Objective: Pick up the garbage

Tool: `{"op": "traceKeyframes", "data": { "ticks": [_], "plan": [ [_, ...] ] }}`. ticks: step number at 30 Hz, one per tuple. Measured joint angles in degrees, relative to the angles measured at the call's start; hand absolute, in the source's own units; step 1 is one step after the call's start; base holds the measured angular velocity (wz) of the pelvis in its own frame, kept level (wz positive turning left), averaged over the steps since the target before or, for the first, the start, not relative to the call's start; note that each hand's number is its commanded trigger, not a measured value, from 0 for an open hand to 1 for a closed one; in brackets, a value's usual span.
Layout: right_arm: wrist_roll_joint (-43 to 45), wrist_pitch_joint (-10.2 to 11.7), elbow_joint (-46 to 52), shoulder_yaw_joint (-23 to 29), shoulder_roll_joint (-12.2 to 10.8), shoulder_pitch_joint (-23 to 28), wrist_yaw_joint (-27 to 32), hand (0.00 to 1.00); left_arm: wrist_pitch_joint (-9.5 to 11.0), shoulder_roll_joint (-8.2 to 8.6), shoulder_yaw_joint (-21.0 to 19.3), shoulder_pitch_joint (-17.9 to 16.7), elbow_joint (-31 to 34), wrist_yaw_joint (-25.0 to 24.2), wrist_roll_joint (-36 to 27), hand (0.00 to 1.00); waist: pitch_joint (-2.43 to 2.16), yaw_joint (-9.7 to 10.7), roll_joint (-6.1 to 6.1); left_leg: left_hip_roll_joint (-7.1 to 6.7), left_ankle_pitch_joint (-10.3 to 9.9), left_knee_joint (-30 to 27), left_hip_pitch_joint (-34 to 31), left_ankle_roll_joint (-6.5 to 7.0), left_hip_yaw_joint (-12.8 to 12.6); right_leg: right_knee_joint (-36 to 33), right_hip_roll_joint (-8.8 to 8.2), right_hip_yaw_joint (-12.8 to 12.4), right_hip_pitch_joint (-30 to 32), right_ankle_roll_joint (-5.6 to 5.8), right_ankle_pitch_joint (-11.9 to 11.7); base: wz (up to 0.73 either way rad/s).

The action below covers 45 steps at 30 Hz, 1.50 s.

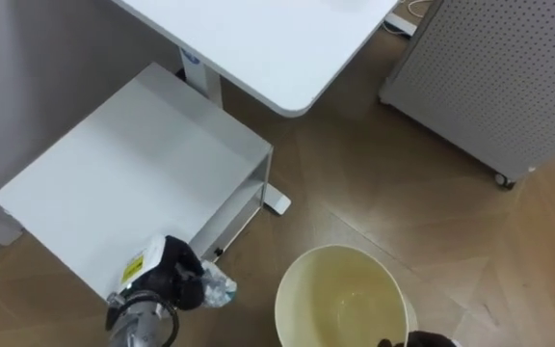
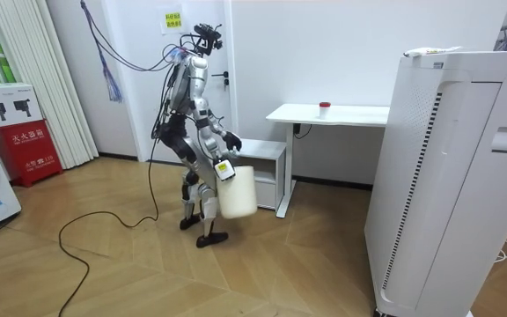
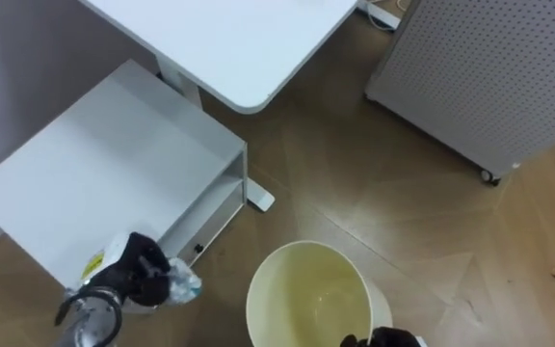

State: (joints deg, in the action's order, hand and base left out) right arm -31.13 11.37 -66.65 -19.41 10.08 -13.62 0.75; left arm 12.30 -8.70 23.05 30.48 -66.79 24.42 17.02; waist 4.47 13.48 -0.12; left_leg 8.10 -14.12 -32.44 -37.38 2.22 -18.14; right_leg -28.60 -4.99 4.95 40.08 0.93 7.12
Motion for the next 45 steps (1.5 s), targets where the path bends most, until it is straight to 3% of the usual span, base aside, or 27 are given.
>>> {"op": "traceKeyframes", "data": {
  "ticks": [4, 8, 10, 14, 17, 18, 20, 21, 27, 37, 45],
  "plan": [
    [-0.22, 0.89, 0.01, -1.95, -1.04, -0.02, 0.13, 1.00, 1.59, 3.19, 2.08, -2.34, 4.01, -1.42, -3.51, 1.00, -0.01, -0.46, -0.02, -0.05, 0.00, 0.14, 0.41, 0.00, -0.31, 0.15, -0.10, 0.04, -0.28, 0.05, 0.02, -0.02],
    [0.15, 1.19, -0.06, -3.90, -1.36, -0.02, 0.06, 1.00, 2.12, 4.78, 6.36, -4.65, 7.20, -2.81, -3.96, 1.00, -0.01, -1.21, -0.03, -0.04, 0.01, 0.35, 0.42, -0.03, -0.29, 0.20, -0.37, 0.26, -0.25, 0.06, 0.06, 0.01],
    [0.11, 1.24, -0.14, -4.12, -1.53, -0.30, -0.18, 1.00, 2.19, 6.33, 7.55, -5.56, 7.97, -3.82, -3.96, 1.00, -0.01, -1.24, -0.18, -0.81, 0.38, 0.89, 0.43, 0.08, -0.14, 0.10, -0.87, 0.44, -0.12, 0.15, 0.19, 0.09],
    [0.14, 1.22, -0.07, -4.36, -1.89, -0.50, -0.29, 1.00, 2.93, 7.47, 9.83, -5.94, 8.41, -5.78, -3.95, 1.00, -0.08, -1.33, -0.53, -0.86, 0.44, 0.78, 0.40, 0.20, -0.37, 0.11, -0.87, 0.25, 0.11, 0.28, 0.20, 0.01],
    [0.38, 1.21, 0.00, -4.41, -2.37, -0.40, -0.28, 1.00, 3.34, 7.78, 10.52, -6.62, 9.05, -6.77, -3.94, 1.00, -0.42, -1.28, -1.28, -0.88, 0.44, 0.90, 0.32, 0.20, -0.40, 0.02, -0.86, 0.22, 0.33, 0.30, 0.18, 0.00],
    [0.93, 1.21, 0.00, -4.41, -2.42, -0.41, -0.28, 1.00, 3.36, 7.80, 11.23, -6.63, 9.05, -7.41, -3.94, 0.76, -0.51, -1.28, -1.42, -0.87, 0.44, 0.96, 0.30, 0.20, -0.40, 0.00, -0.84, 0.23, 0.33, 0.29, 0.17, 0.00],
    [2.29, 1.23, 0.12, -4.37, -2.43, -0.45, -0.29, 1.00, 3.42, 7.87, 11.76, -6.65, 9.28, -8.15, -3.94, 0.08, -0.55, -1.28, -1.47, -0.85, 0.44, 0.98, 0.14, 0.20, -0.36, -0.09, -0.78, 0.25, 0.36, 0.30, 0.06, 0.00],
    [2.60, 1.23, 0.21, -4.40, -2.49, -0.45, -0.28, 1.00, 3.43, 7.88, 12.07, -6.67, 9.57, -8.66, -3.91, 0.00, -0.56, -1.28, -1.48, -0.85, 0.44, 0.98, 0.06, 0.21, -0.35, -0.06, -0.79, 0.30, 0.40, 0.30, 0.05, 0.00],
    [2.82, 1.21, 0.04, -4.38, -3.16, -0.86, -1.06, 1.00, 3.43, 7.79, 13.35, -7.53, 9.61, -11.12, -3.28, 0.00, -0.84, -1.37, -1.90, -0.88, 0.46, 0.89, 0.11, 0.23, -0.50, -0.18, -0.92, 0.36, 0.42, 0.30, 0.05, 0.00],
    [3.64, 1.05, -0.45, -4.37, -3.13, -0.75, -2.30, 1.00, 3.42, 7.01, 14.40, -10.17, 9.34, -14.15, -2.71, 0.00, -0.84, -1.34, -1.91, -0.86, 0.59, 0.68, 0.35, 0.45, -0.66, -0.19, -1.04, 0.32, 0.35, 0.31, 0.03, 0.00],
    [3.61, 0.99, -1.28, -4.41, -3.12, -0.72, -2.69, 1.00, 3.38, 5.66, 15.40, -10.15, 9.43, -15.04, -1.15, 0.00, -0.83, -1.71, -1.74, -0.76, 0.54, 1.06, 2.02, 0.37, -0.63, -0.01, -0.83, 0.35, -1.30, 0.25, -0.01, -0.01]
  ]
}}
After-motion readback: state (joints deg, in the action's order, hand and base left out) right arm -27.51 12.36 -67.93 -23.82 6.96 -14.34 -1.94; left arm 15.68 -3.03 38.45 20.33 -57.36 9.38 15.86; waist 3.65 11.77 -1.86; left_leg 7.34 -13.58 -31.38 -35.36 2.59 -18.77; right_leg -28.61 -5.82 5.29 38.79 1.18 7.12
